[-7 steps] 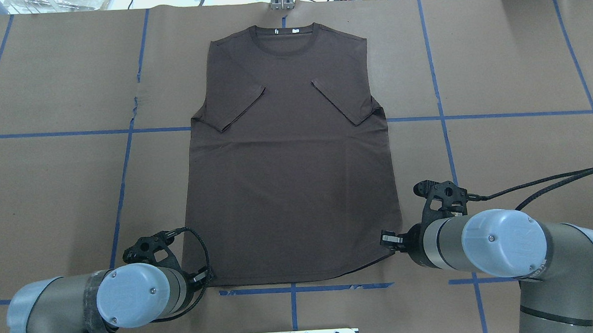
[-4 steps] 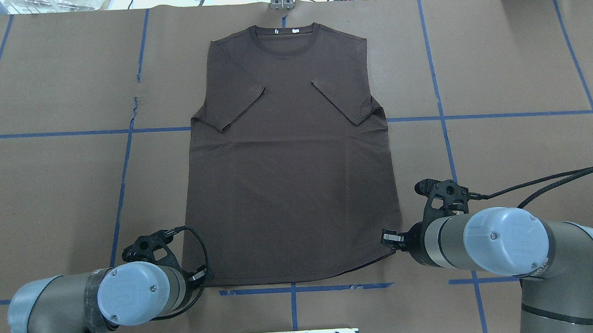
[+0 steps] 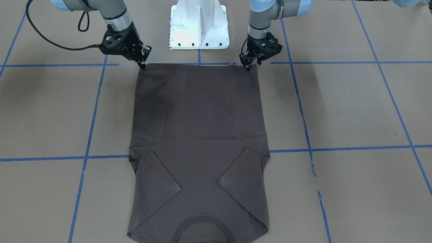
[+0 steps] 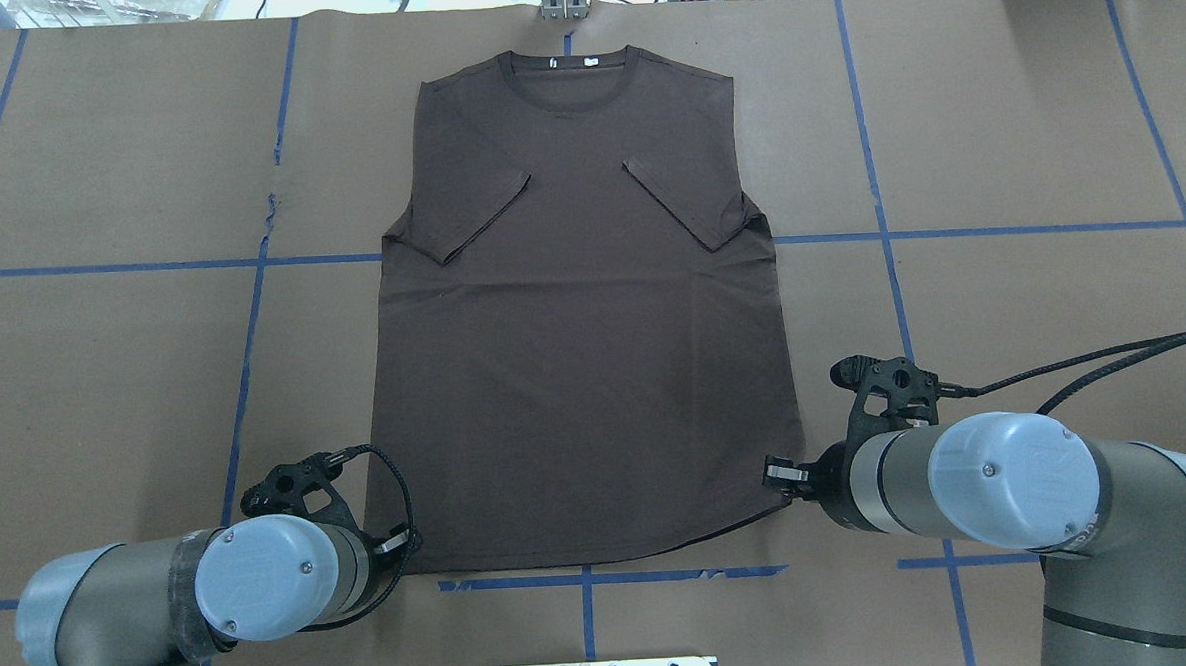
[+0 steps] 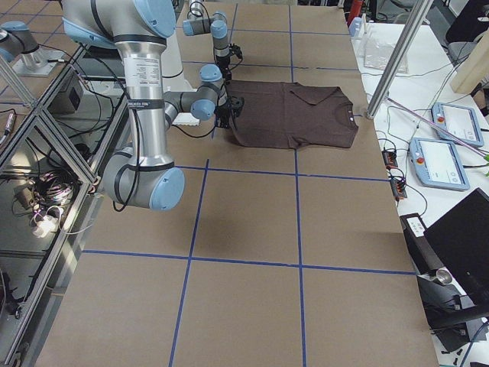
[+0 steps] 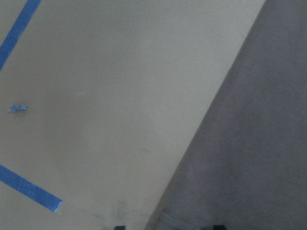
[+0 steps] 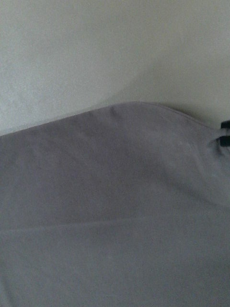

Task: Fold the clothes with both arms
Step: 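Lower both grippers to the hem corners nearest the robot and grasp them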

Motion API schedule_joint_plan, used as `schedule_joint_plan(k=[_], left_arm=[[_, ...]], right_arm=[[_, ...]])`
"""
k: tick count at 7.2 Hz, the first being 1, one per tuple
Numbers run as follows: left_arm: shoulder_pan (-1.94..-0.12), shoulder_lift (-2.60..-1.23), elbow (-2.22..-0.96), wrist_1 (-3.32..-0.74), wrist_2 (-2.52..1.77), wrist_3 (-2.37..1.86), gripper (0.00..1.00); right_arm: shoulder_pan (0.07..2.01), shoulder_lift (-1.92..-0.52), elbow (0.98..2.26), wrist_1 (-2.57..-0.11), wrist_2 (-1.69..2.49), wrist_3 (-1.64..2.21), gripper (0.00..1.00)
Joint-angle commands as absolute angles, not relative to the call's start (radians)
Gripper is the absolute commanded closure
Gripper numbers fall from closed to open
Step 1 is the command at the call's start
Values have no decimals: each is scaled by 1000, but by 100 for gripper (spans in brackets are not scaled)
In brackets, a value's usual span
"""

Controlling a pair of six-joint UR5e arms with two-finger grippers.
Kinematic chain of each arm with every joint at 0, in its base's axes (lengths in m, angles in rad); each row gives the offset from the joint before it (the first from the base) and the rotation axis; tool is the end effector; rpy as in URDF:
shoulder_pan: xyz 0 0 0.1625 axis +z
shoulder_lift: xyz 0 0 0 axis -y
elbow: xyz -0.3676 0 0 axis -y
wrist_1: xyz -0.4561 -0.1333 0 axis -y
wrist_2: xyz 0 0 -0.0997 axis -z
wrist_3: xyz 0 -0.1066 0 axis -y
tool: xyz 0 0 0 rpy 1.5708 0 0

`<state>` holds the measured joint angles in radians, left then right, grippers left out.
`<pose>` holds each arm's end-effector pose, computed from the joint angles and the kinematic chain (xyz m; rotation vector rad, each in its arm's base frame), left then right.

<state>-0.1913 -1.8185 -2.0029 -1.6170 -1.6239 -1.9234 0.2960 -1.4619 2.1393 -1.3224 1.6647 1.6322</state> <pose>0.5550 -0.2375 0.2456 -0.1103 0.7274 -0.5002 -0.4806 -0.2755 0.2262 0.0218 -0.9324 0.2878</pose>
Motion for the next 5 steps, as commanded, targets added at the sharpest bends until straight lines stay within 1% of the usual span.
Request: schedule_joint_plan(k=[1, 5], left_arm=[[-198, -1819, -2003, -1617, -1626, -1927, 100], [-213, -1821, -2029, -1617, -1632, -1915, 100]], right_arm=[[299, -1463, 2137, -1322, 1669, 1631, 100], [345, -1471, 2144, -1324, 1719, 1621, 100]])
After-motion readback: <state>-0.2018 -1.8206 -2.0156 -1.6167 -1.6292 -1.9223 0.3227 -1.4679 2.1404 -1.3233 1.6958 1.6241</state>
